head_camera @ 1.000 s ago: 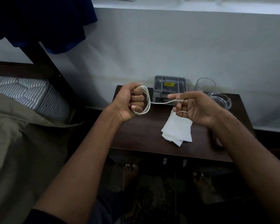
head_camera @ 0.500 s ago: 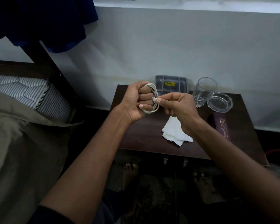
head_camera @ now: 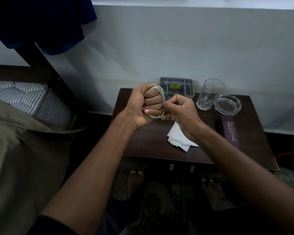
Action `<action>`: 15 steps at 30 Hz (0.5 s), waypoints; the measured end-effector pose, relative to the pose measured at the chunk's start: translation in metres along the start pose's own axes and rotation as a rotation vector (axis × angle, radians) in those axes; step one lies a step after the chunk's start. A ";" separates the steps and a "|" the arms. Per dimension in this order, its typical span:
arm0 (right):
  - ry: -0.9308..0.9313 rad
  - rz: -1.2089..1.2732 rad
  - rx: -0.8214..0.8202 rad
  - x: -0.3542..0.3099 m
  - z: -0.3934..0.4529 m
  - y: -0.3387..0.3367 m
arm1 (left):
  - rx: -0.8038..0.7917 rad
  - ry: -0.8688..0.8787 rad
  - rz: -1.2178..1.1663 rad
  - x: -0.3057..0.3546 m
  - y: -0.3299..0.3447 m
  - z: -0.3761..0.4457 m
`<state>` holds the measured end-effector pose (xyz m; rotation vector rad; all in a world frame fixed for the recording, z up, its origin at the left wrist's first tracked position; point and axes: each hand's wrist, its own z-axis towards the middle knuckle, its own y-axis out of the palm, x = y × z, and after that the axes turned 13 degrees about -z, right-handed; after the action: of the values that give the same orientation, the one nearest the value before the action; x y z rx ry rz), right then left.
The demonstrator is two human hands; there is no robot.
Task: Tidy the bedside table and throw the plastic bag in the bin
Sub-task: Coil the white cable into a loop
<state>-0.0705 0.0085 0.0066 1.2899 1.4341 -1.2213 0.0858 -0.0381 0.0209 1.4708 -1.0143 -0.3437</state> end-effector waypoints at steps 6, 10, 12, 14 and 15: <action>0.142 0.046 0.015 -0.004 0.001 -0.004 | 0.106 -0.007 0.067 -0.004 0.003 0.000; 0.177 -0.020 0.079 -0.004 -0.002 0.001 | 0.525 0.255 0.658 -0.019 0.011 0.004; 0.191 -0.026 0.070 -0.004 -0.003 0.000 | 0.653 0.399 0.890 -0.024 0.010 0.006; 0.189 -0.048 0.044 -0.002 -0.002 -0.002 | 0.664 0.454 0.924 -0.025 0.008 0.006; 0.184 -0.036 0.030 -0.002 0.000 -0.004 | 0.663 0.462 0.907 -0.024 0.007 0.006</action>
<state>-0.0743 0.0086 0.0087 1.4334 1.5808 -1.1763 0.0648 -0.0234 0.0174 1.3757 -1.3422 1.0197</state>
